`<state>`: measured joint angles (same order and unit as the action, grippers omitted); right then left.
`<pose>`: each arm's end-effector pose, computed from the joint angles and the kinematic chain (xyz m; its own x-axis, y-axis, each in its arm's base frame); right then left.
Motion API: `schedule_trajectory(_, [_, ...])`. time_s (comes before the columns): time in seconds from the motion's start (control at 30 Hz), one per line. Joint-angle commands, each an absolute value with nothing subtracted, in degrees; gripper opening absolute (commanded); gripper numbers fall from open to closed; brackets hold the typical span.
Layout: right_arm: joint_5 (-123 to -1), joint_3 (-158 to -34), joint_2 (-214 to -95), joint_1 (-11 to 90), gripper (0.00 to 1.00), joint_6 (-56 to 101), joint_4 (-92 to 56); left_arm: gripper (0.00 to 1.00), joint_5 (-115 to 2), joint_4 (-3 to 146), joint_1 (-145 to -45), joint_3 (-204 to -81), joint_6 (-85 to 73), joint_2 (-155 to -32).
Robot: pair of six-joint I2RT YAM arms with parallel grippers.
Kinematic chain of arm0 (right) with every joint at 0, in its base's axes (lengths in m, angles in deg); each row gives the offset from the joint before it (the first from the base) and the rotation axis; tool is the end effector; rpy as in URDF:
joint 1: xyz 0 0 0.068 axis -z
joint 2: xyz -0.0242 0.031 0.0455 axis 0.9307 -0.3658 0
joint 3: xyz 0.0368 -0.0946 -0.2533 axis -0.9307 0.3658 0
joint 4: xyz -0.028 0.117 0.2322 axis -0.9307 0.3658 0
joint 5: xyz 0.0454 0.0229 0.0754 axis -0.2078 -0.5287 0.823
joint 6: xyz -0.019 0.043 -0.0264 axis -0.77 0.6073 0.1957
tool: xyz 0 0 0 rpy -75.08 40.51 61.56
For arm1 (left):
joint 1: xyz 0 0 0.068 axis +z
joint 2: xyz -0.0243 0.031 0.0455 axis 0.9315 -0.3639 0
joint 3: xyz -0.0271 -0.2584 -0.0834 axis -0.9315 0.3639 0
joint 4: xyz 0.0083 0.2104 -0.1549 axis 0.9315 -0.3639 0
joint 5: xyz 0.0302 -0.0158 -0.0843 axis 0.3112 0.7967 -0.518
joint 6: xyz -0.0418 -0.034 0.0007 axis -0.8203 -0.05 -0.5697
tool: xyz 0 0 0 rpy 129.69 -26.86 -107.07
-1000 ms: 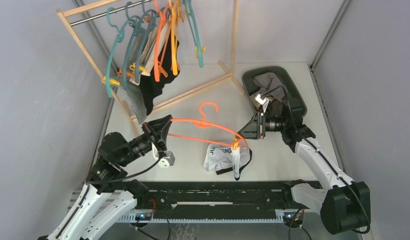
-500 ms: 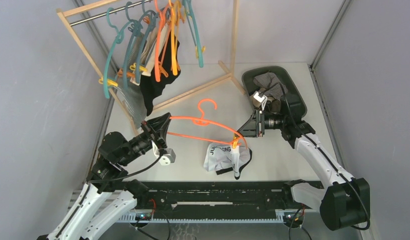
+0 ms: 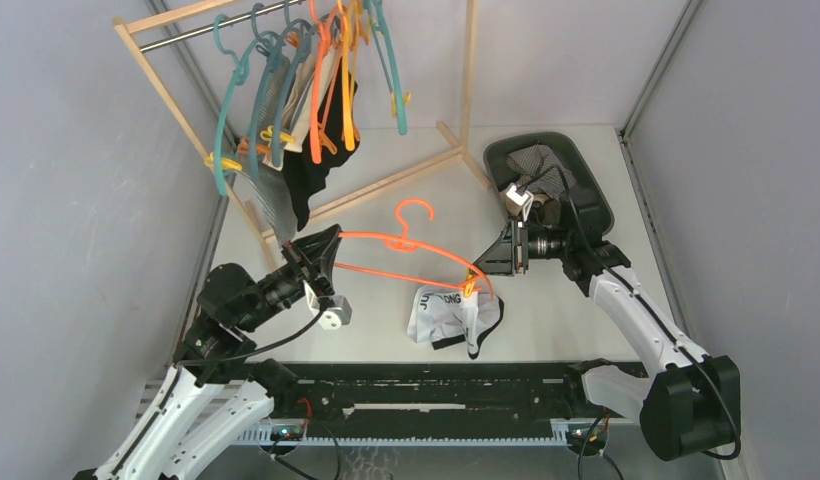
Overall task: Remove the underwear clipped to the hanger
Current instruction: Remove the underwear from the hanger.
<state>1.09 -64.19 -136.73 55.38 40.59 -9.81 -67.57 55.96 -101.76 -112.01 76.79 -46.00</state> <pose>0.2137 0.0845 0.2843 -0.7905 -0.0430 -0.6109 -0.6089 0.1615 0.7766 0.0908 -0.0732 0.3561 0.7534 0.5743 -0.3202 0.2465 0.2048 0.9473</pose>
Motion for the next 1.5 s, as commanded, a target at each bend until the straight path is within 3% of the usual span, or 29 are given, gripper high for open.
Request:
schedule_trajectory(0.0, [2.0,-67.8,-136.7,54.9,0.34,39.1,-9.4,0.00,-63.3,63.0,-101.7,-111.3,75.7,-45.7])
schedule_trajectory(0.1, [2.2,-68.7,-137.1,54.8,0.33,38.9,-8.7,0.00,-62.8,63.5,-101.7,-111.6,75.2,-46.0])
schedule_trajectory(0.5, [2.4,-70.1,-137.2,55.0,0.10,40.3,-10.7,0.00,-60.1,67.5,-101.7,-110.3,73.7,-46.2])
schedule_trajectory(0.77, [0.6,-72.5,-137.2,54.6,0.03,40.7,-12.4,0.00,-57.6,70.8,-101.7,-110.2,72.3,-47.1])
schedule_trajectory(1.1, [-5.1,-81.2,-138.5,53.5,0.00,33.9,-4.0,0.00,-58.6,69.2,-102.2,-112.9,72.8,-49.6])
schedule_trajectory(1.47, [-6.2,-81.6,-137.7,54.0,0.00,30.5,-0.3,0.00,-54.6,70.8,-102.1,-112.9,72.2,-49.1])
